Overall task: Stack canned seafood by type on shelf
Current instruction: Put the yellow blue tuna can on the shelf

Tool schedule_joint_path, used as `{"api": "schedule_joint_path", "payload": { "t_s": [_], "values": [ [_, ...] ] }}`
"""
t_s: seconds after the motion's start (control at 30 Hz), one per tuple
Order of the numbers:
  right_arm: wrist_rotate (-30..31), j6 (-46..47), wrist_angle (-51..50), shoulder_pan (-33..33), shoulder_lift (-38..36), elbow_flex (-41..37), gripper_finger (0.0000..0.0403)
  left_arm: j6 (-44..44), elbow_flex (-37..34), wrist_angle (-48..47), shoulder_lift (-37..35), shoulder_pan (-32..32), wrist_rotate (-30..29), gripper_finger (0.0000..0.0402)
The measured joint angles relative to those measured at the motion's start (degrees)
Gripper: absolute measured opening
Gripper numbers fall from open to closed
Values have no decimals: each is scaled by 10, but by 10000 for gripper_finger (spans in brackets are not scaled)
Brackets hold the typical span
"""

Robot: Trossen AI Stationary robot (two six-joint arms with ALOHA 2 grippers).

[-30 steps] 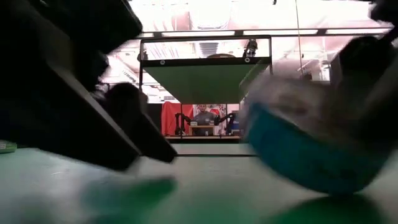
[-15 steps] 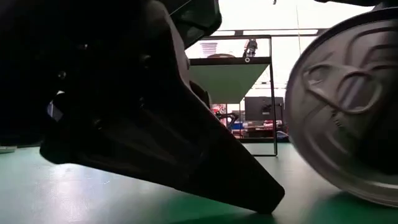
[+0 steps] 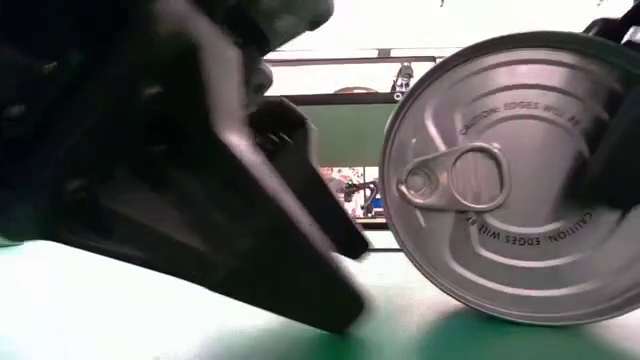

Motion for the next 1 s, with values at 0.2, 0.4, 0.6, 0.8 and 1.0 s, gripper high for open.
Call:
{"api": "schedule_joint_path", "payload": {
  "t_s": [0.2, 0.4, 0.6, 0.8, 1.0],
  "values": [
    [4, -24, -1, 3, -57, -8, 134, 3, -1, -86, -42, -18, -109, 378],
    [104, -19, 48, 20, -199, -85, 134, 2, -3, -84, -52, -43, -134, 378],
    [155, -15, 254, -28, -358, -234, 134, 10, -3, -81, -52, -56, -157, 378],
    [129, 73, 354, -131, -434, -339, 134, 41, -3, -133, -81, -90, -224, 378],
    [37, 87, 349, -206, -482, -362, 134, 13, -3, -272, -186, -115, -206, 378]
  ]
}}
